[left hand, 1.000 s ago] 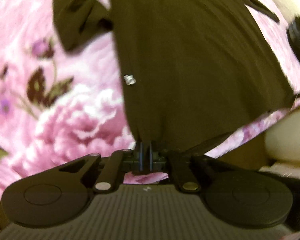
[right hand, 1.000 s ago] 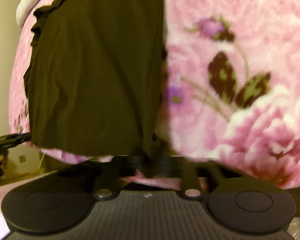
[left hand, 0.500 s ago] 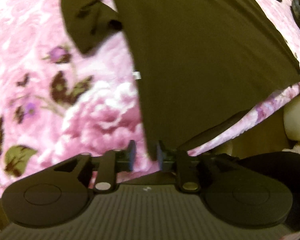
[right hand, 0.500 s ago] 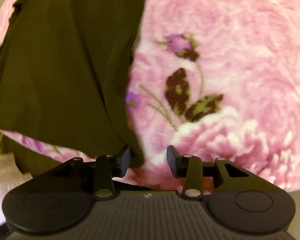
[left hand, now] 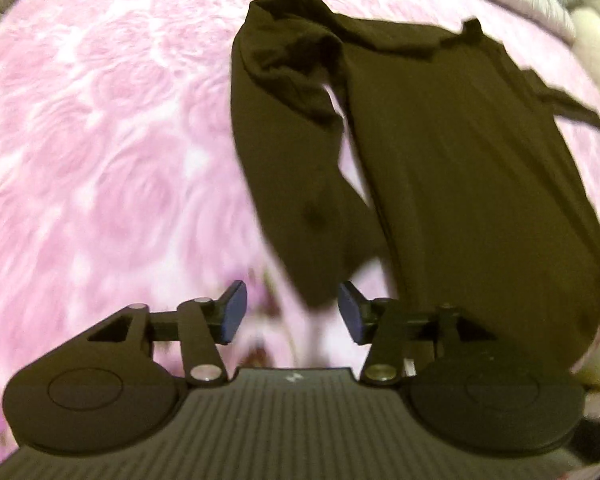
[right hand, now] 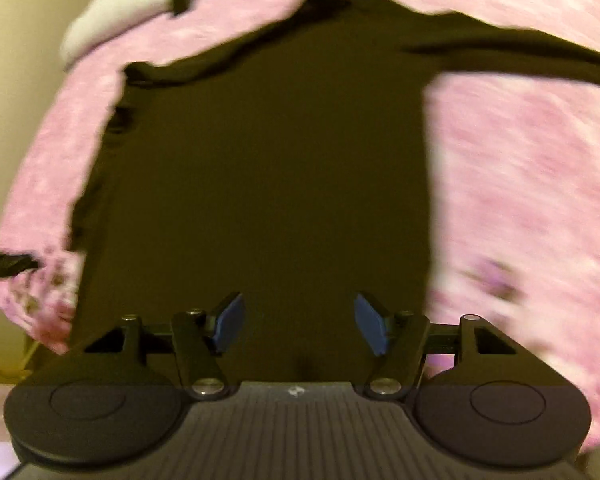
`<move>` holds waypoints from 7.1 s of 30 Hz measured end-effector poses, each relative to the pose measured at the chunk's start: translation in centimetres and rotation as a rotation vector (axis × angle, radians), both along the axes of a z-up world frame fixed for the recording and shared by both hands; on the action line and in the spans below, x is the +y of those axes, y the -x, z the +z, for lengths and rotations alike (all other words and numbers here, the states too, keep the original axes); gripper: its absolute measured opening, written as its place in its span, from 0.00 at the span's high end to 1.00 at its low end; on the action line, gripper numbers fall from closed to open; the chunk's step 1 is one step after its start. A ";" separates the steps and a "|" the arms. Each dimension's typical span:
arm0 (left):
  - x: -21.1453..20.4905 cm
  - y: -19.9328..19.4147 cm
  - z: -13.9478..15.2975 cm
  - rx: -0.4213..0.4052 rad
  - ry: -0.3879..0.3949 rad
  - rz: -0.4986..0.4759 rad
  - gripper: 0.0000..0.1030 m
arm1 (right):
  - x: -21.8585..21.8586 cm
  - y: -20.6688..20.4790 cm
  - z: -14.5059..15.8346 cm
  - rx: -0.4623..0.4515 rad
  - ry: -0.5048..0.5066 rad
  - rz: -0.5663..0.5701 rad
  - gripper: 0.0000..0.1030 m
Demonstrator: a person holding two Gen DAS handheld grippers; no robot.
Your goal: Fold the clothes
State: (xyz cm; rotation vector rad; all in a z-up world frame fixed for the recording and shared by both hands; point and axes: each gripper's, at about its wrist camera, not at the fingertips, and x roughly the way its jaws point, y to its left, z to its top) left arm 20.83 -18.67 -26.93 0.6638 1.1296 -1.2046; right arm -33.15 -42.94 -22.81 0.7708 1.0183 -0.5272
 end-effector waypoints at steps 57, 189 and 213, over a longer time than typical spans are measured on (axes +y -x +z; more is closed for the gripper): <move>-7.6 -34.4 -2.2 -0.311 -0.112 -0.132 0.36 | -25.6 -29.8 -6.9 -0.063 0.173 0.143 0.36; -43.5 49.3 -6.1 -0.478 0.211 -0.893 0.67 | -48.7 35.8 -7.0 0.089 0.185 -0.377 0.34; -44.7 48.6 -5.8 -0.385 0.319 -1.013 0.69 | -45.6 37.5 -9.8 -0.016 0.364 -0.804 1.00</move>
